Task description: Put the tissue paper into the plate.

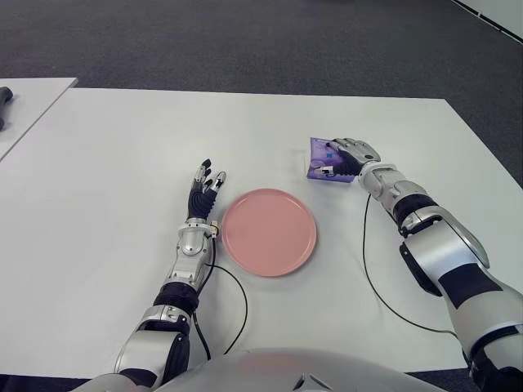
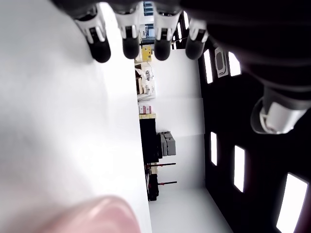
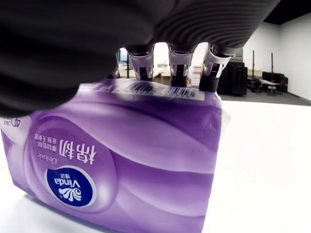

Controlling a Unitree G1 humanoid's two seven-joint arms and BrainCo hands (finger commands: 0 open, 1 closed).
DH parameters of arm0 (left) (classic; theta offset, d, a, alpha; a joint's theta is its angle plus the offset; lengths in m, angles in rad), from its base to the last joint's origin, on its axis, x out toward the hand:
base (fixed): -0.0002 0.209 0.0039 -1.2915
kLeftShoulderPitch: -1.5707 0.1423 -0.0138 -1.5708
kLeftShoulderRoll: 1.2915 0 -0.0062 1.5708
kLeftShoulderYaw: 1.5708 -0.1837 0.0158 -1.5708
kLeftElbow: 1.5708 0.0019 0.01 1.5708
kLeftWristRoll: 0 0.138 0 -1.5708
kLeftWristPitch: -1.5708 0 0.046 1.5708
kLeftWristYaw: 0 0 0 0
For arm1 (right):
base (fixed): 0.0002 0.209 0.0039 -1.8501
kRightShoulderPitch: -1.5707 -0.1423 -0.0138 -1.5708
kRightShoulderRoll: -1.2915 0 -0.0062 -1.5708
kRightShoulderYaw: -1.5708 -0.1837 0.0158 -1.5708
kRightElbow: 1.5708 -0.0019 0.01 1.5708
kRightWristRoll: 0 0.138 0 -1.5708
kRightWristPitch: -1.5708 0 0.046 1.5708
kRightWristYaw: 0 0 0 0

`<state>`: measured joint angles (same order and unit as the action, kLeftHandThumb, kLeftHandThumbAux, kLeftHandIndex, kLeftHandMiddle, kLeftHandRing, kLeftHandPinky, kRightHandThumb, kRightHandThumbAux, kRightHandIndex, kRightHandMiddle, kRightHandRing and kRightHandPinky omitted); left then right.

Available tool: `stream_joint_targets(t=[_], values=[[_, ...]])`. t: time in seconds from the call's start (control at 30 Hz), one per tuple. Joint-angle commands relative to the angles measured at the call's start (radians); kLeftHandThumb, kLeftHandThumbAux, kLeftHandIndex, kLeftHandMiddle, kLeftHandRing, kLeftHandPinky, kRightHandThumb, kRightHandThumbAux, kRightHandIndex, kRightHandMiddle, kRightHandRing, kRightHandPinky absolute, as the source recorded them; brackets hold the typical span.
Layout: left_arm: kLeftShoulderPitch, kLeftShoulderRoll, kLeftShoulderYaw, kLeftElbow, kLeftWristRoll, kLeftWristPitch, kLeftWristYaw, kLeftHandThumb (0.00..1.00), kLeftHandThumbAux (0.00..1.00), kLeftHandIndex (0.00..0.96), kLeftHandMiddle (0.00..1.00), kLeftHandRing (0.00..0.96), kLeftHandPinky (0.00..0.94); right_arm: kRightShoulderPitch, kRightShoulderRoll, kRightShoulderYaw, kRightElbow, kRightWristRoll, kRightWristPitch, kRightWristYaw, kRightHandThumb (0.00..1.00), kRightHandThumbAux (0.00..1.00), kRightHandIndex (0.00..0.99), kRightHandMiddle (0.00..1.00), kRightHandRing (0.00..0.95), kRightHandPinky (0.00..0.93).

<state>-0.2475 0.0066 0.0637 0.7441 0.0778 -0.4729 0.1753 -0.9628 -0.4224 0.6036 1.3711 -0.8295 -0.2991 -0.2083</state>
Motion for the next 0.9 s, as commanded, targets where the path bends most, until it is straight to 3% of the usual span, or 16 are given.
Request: stream_joint_targets(t=[0.03, 0.27, 0.9], values=[[0.025, -0.001, 0.005, 0.035, 0.002, 0.007, 0.017, 0.0, 0.421, 0.0, 0.0, 0.0, 0.0, 0.046, 0.033, 0.023, 0.012, -0.013, 0.008, 0.024, 0.435, 0.194, 0.0, 0.0, 0.0, 0.0], [0.018, -0.001, 0.004, 0.058, 0.002, -0.014, 0.021, 0.0, 0.41, 0.0, 0.0, 0.0, 0.0, 0.063, 0.042, 0.028, 0.013, -0.009, 0.0, 0.013, 0.443, 0.197, 0.0, 0.0, 0.0, 0.0], [0.026, -0.009, 0.004, 0.029, -0.002, 0.018, 0.021, 0.0, 0.41, 0.0, 0.0, 0.0, 0.0, 0.118, 0.062, 0.037, 0.014, 0.0, -0.016, -0.038, 0.448, 0.216, 0.0, 0.0, 0.0, 0.0]])
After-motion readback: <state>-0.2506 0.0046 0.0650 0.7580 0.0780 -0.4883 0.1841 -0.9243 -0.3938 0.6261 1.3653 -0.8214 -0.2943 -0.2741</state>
